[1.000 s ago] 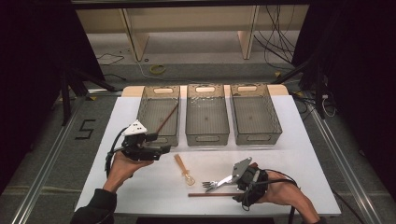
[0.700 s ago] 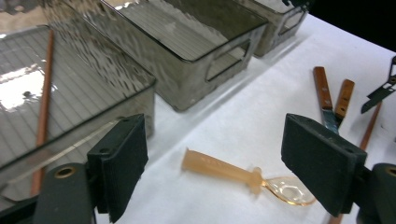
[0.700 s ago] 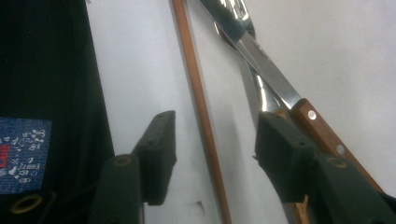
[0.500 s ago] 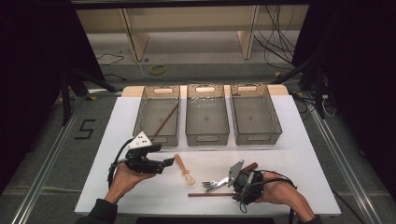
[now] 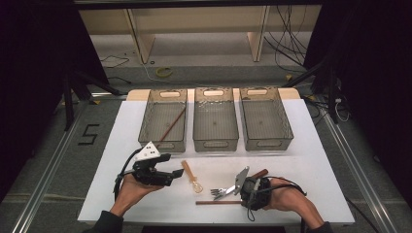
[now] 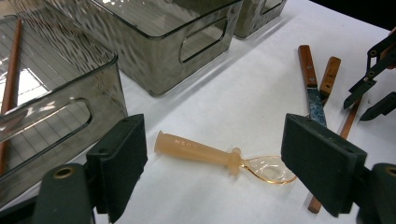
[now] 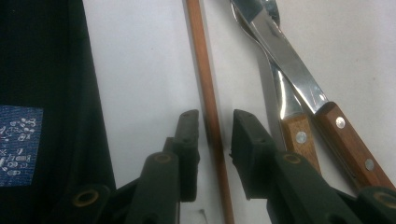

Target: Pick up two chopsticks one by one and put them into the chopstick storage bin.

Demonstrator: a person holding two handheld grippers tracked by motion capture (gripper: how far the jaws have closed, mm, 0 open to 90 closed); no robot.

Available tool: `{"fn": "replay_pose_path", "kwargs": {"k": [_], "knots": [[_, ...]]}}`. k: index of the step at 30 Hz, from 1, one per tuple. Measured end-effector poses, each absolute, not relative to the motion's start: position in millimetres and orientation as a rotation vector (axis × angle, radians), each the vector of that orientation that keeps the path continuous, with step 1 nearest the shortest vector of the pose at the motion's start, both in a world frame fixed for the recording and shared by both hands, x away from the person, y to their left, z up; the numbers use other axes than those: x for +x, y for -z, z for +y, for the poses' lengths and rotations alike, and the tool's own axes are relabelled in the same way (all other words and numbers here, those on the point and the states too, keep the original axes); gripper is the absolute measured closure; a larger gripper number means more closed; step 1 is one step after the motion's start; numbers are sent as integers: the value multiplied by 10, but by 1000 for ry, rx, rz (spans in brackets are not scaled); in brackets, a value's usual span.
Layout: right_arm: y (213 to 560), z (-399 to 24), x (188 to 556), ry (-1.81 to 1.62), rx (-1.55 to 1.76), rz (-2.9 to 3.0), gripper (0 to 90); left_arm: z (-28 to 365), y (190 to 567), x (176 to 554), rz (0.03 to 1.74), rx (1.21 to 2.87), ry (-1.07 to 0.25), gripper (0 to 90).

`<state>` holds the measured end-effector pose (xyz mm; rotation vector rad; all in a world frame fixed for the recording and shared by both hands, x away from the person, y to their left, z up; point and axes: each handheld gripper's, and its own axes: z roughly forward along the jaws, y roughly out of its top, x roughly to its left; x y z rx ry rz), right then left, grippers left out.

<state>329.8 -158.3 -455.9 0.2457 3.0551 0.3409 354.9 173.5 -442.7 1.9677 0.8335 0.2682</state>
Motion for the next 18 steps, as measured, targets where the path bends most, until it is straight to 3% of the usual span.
{"fn": "replay_pose_path", "kwargs": {"k": [18], "knots": [[4574, -1501, 3291, -253, 176, 3085, 837, 1706, 4440, 3541, 823, 1976, -259, 221]]}}
